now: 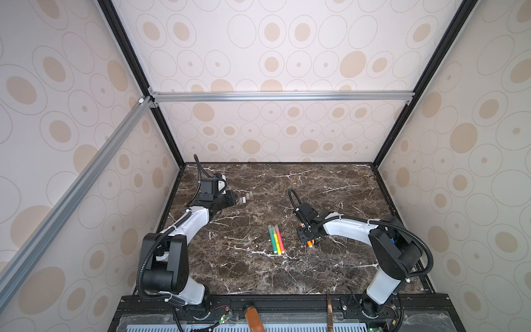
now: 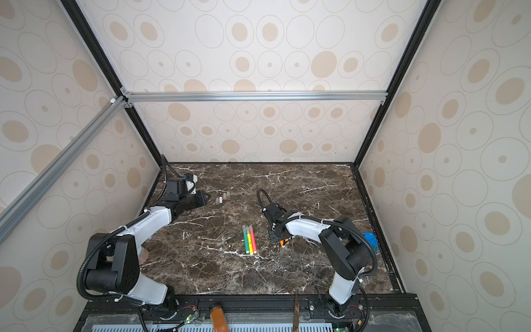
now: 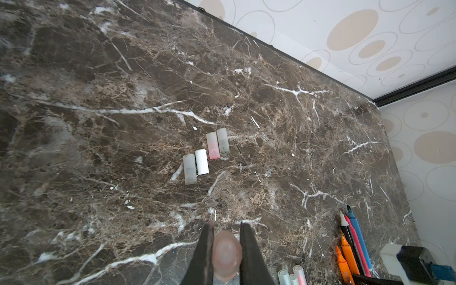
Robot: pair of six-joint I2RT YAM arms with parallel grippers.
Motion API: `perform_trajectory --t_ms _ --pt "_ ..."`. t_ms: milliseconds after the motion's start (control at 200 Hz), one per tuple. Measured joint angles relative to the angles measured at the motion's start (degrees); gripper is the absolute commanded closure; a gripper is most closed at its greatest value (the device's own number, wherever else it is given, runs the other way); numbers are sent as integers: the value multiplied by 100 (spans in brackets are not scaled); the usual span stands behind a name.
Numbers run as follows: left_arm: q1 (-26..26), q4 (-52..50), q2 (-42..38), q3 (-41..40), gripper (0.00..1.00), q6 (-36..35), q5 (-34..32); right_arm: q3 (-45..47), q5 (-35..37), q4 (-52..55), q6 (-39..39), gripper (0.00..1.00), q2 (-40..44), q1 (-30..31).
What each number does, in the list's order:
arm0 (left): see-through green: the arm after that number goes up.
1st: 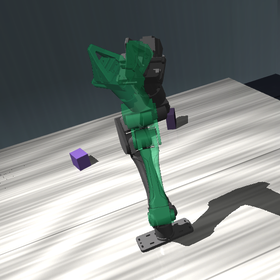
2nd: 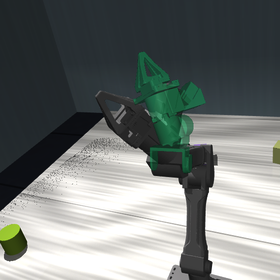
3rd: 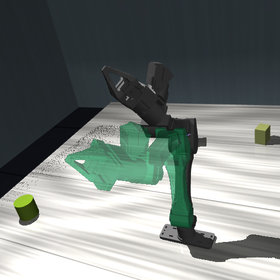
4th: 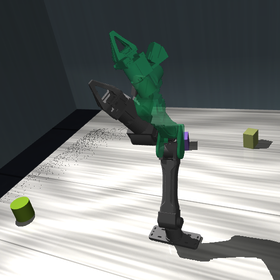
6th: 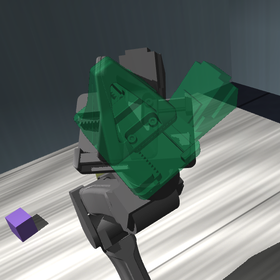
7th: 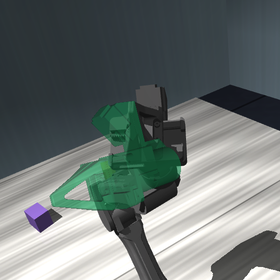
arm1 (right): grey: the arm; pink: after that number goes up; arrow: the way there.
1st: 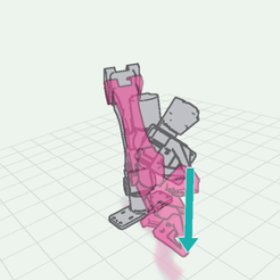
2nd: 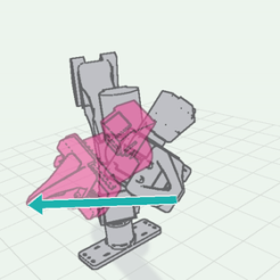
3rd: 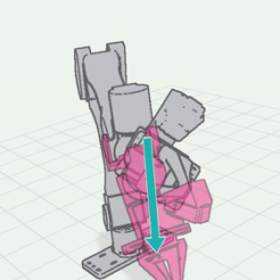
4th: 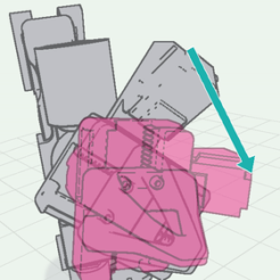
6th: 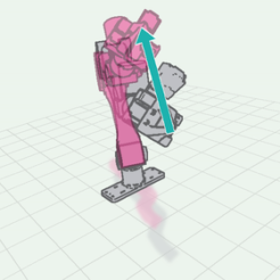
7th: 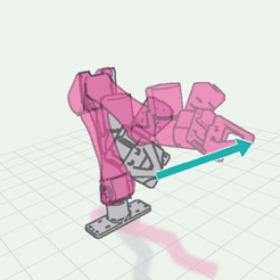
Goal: Remove pen caps from pens
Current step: Place the pen at the center of the table.
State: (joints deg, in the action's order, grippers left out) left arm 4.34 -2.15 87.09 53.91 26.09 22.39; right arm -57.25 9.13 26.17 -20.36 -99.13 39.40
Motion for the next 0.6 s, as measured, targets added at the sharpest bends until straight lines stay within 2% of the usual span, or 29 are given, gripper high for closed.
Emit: perform_trajectory --t_ms 210,600 --pt "-31 0 0 0 100 0 -2 -116 136 63 44 88 -4 0" --pt "-61 9 0 0 100 -2 -4 -393 317 133 136 87 -120 -46"
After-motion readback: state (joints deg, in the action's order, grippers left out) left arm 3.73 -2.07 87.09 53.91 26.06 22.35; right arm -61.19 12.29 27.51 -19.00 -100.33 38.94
